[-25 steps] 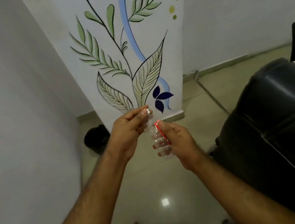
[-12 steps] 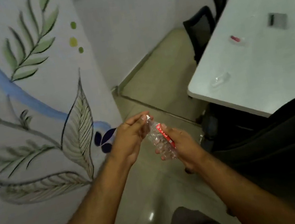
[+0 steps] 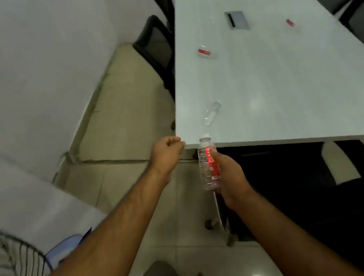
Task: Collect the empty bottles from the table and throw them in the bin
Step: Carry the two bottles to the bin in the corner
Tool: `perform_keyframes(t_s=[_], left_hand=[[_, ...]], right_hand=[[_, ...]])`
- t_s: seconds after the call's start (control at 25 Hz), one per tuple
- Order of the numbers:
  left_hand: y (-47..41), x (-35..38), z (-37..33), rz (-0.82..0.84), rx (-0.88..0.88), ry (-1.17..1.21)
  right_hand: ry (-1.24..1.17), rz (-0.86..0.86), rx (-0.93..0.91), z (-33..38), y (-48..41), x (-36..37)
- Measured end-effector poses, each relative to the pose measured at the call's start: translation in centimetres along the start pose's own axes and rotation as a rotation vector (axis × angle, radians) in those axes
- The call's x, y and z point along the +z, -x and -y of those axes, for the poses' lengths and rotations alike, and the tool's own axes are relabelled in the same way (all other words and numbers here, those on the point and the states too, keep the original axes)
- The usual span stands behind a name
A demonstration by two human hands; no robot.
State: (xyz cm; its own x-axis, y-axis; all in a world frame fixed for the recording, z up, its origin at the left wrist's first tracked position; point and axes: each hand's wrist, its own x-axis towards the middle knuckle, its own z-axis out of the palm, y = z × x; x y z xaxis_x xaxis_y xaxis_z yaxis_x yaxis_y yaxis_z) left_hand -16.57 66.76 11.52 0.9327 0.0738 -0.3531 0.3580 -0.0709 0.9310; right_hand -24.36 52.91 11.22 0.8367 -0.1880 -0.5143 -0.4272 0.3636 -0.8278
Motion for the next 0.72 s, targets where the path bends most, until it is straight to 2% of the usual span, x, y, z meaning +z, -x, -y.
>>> perform_keyframes(t_s=[0.2,0.36,0.48,0.52,0.6,0.72], left_hand=[[-12.9,7.2,-1.9,0.177,0.024,-0.389],[-21.9,13.0,-2.1,0.279,0.204,-0.792],[-26.3,16.1,-0.3,0.278,0.366,-1.127],[-27.4,16.6,0.3,0.298,0.383,-1.169],[-29.1,17.0,1.3,0.395,0.306,-1.073],[-29.9,16.4,1.3,0.416,0.086,-0.682]], right_hand=[[-0.129,-0.274,0.046,3.7,-7.3,-1.1],[-0.196,-0.444,0.094,5.7,-14.7,-0.5],[-0.218,-0.510,0.153,6.8,-19.1,-0.4],[-0.222,-0.528,0.165,6.8,-20.1,-0.4],[-0.220,-0.570,0.170,6.6,-21.5,-0.5],[-0.232,-0.618,0.166,6.3,-22.1,-0.6]])
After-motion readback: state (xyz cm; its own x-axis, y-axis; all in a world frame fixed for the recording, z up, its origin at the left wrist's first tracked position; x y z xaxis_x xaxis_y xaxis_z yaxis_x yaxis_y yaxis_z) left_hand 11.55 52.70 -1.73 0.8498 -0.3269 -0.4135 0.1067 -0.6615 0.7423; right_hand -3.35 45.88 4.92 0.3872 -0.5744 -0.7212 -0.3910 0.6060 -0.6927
